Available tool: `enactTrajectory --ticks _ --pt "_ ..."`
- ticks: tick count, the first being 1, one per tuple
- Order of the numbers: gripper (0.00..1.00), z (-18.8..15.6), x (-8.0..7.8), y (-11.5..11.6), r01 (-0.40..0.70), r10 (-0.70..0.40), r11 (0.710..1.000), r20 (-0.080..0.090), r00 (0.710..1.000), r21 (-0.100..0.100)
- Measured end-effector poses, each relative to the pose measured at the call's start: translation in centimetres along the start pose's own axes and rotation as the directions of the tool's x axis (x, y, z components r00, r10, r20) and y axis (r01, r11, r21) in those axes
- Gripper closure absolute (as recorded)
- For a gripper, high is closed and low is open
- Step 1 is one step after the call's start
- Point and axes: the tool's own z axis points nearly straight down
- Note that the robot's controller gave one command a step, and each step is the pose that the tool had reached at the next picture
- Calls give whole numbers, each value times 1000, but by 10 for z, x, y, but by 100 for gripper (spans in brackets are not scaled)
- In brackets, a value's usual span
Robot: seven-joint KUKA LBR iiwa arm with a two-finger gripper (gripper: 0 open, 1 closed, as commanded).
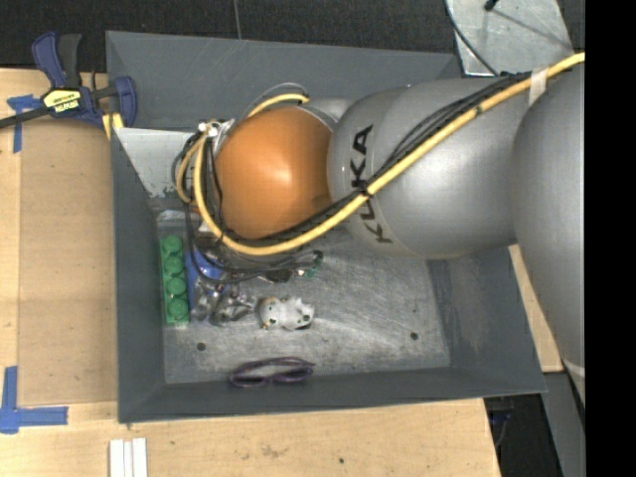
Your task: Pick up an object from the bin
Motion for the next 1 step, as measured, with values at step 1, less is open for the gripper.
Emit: enactTrajectory --ticks 1 --pt "100 -20 -3 -8 -8 8 1000 2 1000 3"
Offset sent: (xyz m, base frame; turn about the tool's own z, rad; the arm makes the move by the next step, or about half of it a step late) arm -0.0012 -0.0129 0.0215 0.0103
